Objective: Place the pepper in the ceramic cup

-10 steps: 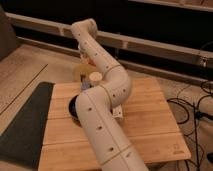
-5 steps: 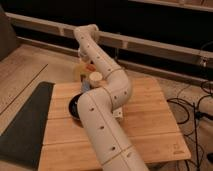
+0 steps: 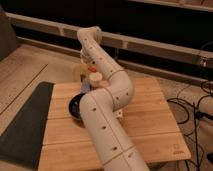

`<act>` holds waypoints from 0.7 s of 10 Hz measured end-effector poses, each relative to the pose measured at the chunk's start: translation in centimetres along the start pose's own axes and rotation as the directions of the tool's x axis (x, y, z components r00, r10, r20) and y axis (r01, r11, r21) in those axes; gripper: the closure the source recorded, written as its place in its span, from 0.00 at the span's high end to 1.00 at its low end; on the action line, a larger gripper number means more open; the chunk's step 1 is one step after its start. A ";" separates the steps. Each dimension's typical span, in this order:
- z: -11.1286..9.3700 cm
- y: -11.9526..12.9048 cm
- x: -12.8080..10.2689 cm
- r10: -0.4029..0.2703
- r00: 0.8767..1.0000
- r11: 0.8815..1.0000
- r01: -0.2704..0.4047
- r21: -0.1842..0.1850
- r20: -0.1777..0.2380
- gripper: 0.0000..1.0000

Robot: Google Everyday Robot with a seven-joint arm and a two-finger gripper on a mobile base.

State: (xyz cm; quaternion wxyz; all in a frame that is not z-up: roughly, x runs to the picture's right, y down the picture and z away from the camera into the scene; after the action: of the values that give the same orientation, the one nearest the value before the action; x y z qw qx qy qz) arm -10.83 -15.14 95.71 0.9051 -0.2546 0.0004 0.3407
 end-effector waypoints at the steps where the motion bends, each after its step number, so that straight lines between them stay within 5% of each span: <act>1: 0.0 0.2 -0.2 -0.003 1.000 1.000 0.003 -0.001 0.000 0.00; 7: 1.8 0.5 1.9 -0.009 0.997 1.000 0.008 -0.010 -0.073 0.00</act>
State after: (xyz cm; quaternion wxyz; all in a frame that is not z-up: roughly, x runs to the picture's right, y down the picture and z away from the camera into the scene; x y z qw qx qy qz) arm -10.03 -12.85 96.70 0.9047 -0.2711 0.0307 0.3274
